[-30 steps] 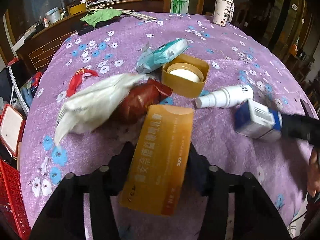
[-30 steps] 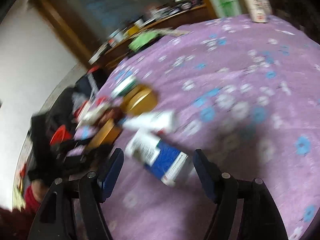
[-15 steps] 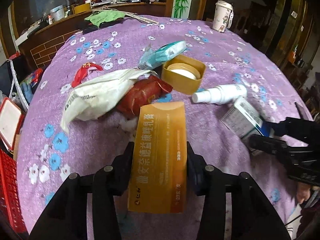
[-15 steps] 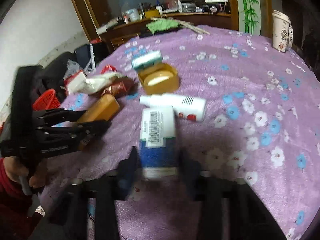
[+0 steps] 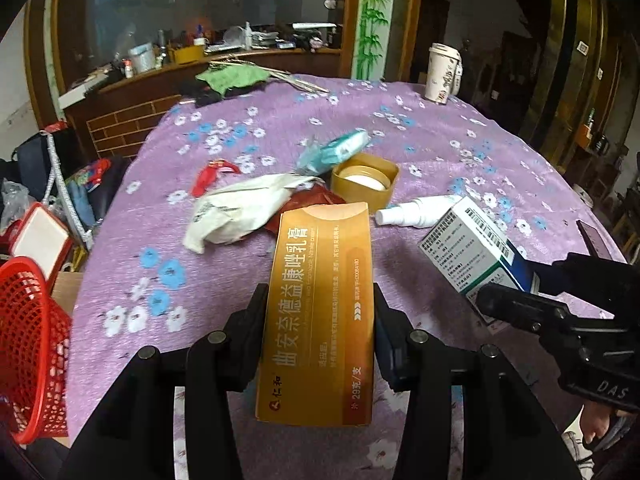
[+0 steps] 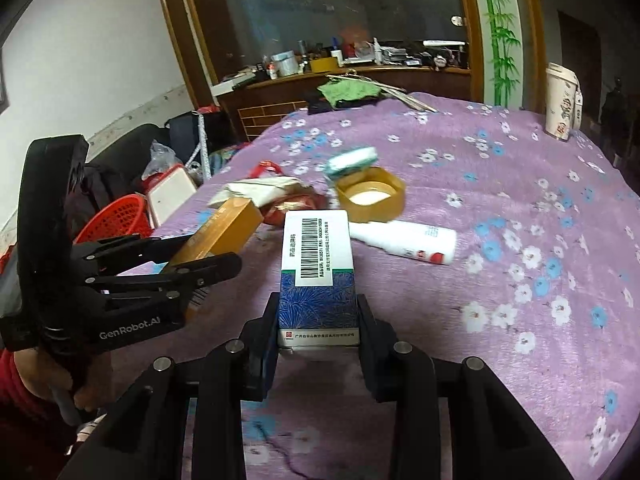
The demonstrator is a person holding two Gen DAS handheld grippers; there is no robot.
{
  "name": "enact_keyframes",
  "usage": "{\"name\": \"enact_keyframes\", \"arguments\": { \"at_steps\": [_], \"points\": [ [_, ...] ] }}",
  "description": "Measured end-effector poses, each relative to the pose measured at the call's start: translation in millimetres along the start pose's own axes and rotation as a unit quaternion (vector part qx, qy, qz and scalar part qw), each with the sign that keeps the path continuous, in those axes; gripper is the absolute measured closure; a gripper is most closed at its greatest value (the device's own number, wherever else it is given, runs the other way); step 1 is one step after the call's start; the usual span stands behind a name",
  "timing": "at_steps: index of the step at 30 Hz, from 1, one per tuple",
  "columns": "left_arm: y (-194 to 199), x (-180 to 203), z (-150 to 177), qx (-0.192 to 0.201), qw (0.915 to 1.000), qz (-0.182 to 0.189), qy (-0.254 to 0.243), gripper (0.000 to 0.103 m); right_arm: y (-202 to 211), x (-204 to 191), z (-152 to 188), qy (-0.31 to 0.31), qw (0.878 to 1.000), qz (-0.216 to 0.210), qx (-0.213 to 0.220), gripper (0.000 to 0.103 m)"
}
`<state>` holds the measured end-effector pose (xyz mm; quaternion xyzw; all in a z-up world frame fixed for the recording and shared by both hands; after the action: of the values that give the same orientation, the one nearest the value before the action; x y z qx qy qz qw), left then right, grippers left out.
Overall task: Collect trash
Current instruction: 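Hold the orange box in the left tool and blue-white box in the right tool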
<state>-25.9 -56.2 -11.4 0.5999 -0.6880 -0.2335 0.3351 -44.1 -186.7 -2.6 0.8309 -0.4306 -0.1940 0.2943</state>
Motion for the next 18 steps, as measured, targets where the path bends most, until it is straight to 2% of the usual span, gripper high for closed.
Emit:
{"name": "enact_keyframes", "arguments": {
  "at_steps": [9,18],
  "points": [
    [13.9,-13.8,7.2,0.009,0.9998,-0.008,0.017,0.057,4.3,-18.1,-0.2,0.008,1.0,-0.005,0.002,0.066],
    [24.6,-15.4,9.1,0.019,0.9996,-0.013,0.013,0.057,7.7,-23.8,3.6,0.007,1.0,-0.002,0.0,0.066]
  ]
}}
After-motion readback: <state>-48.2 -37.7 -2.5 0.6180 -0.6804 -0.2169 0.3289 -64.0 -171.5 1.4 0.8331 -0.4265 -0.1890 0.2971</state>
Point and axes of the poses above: each gripper's, at about its wrist camera, not at the fingertips, and y roughly against the way its jaws point, x to its right, z to its underside, the point moved 8 cm from there along -y, roughly the way its jaws point, and after that the axes turned 11 degrees about y, right-handed, at the moved point
